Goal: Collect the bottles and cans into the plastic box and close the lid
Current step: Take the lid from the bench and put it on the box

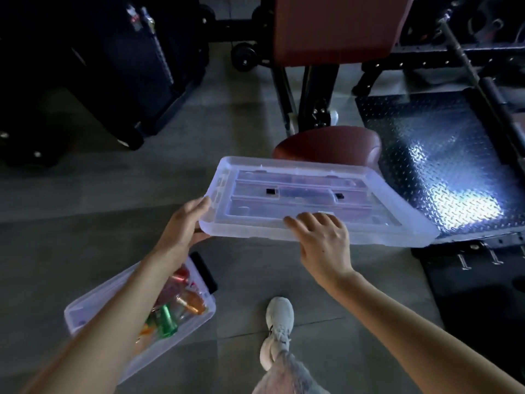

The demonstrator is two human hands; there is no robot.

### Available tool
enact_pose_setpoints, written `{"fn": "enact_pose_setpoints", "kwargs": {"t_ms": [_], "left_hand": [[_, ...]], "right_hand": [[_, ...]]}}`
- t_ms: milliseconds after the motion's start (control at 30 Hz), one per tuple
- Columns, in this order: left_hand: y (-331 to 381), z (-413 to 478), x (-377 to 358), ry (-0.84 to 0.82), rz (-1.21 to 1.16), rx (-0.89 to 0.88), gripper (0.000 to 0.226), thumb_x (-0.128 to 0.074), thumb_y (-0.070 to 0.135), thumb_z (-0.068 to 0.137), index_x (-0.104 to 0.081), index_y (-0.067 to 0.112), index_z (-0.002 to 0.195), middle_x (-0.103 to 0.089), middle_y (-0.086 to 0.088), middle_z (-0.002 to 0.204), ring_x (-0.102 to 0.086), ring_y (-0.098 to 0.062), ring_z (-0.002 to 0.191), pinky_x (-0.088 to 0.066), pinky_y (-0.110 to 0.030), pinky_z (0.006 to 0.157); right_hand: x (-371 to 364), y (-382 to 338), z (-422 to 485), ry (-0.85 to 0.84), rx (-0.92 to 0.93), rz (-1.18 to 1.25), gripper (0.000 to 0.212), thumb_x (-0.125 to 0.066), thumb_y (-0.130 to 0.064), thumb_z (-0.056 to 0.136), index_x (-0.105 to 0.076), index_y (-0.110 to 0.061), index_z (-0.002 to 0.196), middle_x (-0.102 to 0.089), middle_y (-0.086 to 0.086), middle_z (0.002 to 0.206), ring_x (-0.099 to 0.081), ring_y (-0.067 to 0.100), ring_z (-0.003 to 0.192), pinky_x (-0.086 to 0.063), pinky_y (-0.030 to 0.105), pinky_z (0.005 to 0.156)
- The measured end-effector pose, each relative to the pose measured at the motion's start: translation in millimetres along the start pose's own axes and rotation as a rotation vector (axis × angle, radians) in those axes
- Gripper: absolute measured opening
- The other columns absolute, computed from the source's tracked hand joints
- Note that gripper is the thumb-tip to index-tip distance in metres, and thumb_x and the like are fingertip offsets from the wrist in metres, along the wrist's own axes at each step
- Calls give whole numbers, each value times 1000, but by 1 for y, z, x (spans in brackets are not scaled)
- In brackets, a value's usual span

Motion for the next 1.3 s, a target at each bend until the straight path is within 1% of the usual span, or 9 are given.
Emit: {"fn": "enact_pose_setpoints", "kwargs": {"t_ms": [133,233,333,467,600,700,833,1000,1300], "left_hand": [[-17,-101,97,-13,-35,-164,35,-57,44,82,-59,36,116,-69,16,111,-66,-7,102,-53,-20,73],[-44,-153,169,75,423,-257,69,-73,8,73,-45,40,128,-59,11,127,-58,-11,115,-50,-28,92],[-72,-185,227,316,798,-330,73,-79,20,70,-43,15,134,-52,-7,132,-53,-27,117,-44,-36,91],[-113,-202,273,436,680,-251,49,-74,30,75,-52,7,112,-67,-9,98,-63,-28,82,-54,-39,69],[-158,-201,310,499,437,-184,34,-74,23,76,-54,8,99,-64,-7,85,-61,-24,72,-48,-32,62],[-208,-187,335,479,187,-64,33,-72,18,79,-56,7,107,-68,-16,92,-67,-30,78,-58,-43,71],[-272,-154,365,458,-14,179,36,-67,17,84,-55,-4,110,-66,-13,83,-65,-17,62,-57,-36,63],[-310,-96,391,351,-216,287,16,-58,22,89,-60,7,94,-60,-7,73,-62,-10,52,-57,-25,53],[-385,2,439,790,433,301,24,-63,14,82,-57,-1,100,-55,-13,85,-54,-32,76,-46,-38,68]], "right_hand": [[46,-99,-22,-87,30,108,54,-72,1,46,-68,-22,95,-71,-2,78,-66,26,64,-48,30,56],[67,-165,-30,-219,34,234,49,-75,-5,54,-68,-22,99,-74,1,89,-69,29,77,-51,33,62],[54,-217,-36,-525,17,330,44,-70,-20,74,-59,-28,116,-70,1,112,-62,28,105,-45,34,82],[19,-269,-35,-684,15,434,47,-71,-22,72,-59,-26,118,-67,2,117,-58,27,111,-43,34,90],[-34,-279,-31,-476,43,263,66,-69,-39,75,-44,-28,135,-56,0,134,-50,27,122,-33,41,104],[-84,-246,-45,-368,-183,109,83,-66,-51,74,-29,-22,143,-41,10,146,-40,32,131,-26,53,109],[-162,-193,-85,-633,-628,227,103,-64,-62,70,-11,-21,147,-30,15,152,-37,38,134,-22,56,111],[-245,-196,-79,-779,-701,663,63,-69,-46,74,-51,-7,121,-59,13,108,-58,31,97,-41,34,74],[-389,-227,-73,-820,-466,303,44,-50,-35,93,-52,-4,124,-60,22,122,-58,41,109,-46,43,88]]}}
Point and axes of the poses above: each hand's wrist, its own z-axis towards the middle knuckle, its own x-axis out of the back of the hand, y = z × x, the point moved 6 cm from there along z, towards the middle knuckle
